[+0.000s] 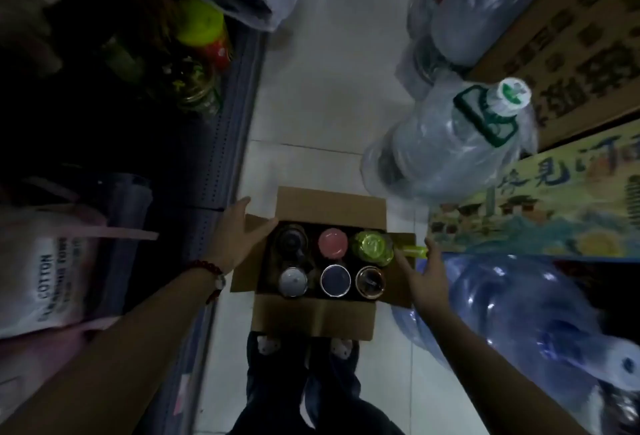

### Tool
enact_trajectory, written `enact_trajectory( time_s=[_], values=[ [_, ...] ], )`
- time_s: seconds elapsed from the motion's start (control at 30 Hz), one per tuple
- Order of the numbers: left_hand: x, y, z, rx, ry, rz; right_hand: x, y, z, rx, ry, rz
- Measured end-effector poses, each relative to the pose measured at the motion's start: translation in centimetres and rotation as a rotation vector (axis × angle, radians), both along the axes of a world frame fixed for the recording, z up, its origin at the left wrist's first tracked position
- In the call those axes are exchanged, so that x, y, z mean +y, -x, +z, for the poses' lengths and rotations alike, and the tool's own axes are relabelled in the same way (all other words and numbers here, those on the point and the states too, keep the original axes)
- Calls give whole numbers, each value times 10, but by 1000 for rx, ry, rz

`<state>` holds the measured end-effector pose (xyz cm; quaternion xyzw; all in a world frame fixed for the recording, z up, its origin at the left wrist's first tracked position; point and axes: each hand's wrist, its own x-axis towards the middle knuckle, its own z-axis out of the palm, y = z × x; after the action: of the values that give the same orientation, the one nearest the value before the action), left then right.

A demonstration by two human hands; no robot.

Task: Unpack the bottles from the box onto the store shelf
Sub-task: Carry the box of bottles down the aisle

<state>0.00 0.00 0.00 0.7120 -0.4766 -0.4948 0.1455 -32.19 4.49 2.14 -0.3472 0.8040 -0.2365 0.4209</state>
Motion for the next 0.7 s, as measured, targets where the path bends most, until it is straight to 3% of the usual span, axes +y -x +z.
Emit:
enact_trajectory(
  time_s=[0.3,0.53,0.7],
  values=[
    [25,2,-70,30,27,213,18,-1,-87,179,119,-32],
    [45,-7,-96,93,-28,291,24,10,-109,263,112,-137],
    [51,-3,-106,225,-36,312,24,13,-116,215,63,-199]
  ],
)
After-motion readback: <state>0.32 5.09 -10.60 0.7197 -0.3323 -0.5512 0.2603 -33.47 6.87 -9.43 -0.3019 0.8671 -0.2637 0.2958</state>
